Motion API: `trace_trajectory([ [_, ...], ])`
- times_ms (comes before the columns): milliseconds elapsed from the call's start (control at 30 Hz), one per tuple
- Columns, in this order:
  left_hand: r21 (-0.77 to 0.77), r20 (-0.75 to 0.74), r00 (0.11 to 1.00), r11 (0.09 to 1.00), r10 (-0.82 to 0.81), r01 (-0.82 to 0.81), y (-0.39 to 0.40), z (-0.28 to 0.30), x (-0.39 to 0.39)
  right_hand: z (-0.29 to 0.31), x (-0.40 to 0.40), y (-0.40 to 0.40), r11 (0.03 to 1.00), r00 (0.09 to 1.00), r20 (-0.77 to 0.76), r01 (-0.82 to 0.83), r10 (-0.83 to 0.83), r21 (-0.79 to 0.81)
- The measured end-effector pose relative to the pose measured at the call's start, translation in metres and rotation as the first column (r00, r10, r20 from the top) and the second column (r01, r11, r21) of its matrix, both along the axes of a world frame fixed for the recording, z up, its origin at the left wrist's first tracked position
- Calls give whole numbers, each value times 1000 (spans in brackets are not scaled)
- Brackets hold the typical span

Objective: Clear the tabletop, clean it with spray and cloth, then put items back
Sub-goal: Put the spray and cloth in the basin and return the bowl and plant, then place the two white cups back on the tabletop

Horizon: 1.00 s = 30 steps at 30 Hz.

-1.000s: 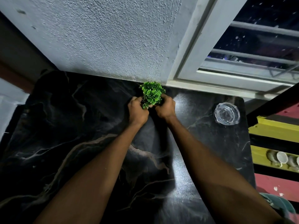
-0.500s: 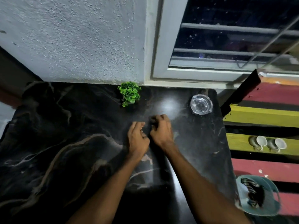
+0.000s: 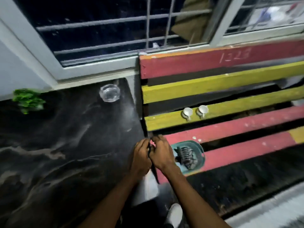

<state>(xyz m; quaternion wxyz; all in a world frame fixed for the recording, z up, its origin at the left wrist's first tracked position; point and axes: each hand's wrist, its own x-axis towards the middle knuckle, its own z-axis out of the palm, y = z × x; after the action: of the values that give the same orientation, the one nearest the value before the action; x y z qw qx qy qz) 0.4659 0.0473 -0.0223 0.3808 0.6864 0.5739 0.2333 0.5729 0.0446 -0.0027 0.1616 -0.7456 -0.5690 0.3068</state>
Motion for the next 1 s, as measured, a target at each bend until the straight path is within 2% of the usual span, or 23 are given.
trace_trajectory([
  [200,0,-75,961,964,-267,267,-25,25,153,21,169,-45,992,996,-5,85,-86,-92],
  [333,-85,-135,944,953,-301,292,-11,22,225,16,251,-45,977,982,22,189,-188,-93],
  [500,-223,-149,963,956,-226,190,36,-14,287,-6,327,-13,943,948,-25,312,-317,-120],
  [667,-405,-137,990,914,-26,-32,90,-66,323,-39,383,31,918,935,-56,330,-350,-219],
  [767,-407,-148,989,911,12,-71,121,-91,337,-59,411,64,919,939,-59,317,-339,-233],
  [867,-394,-156,986,911,63,-120,153,-116,351,-86,436,104,933,964,-53,237,-260,-271],
  [1000,-405,-239,968,897,81,-175,186,-152,363,-122,452,151,940,974,-93,170,-205,-296],
])
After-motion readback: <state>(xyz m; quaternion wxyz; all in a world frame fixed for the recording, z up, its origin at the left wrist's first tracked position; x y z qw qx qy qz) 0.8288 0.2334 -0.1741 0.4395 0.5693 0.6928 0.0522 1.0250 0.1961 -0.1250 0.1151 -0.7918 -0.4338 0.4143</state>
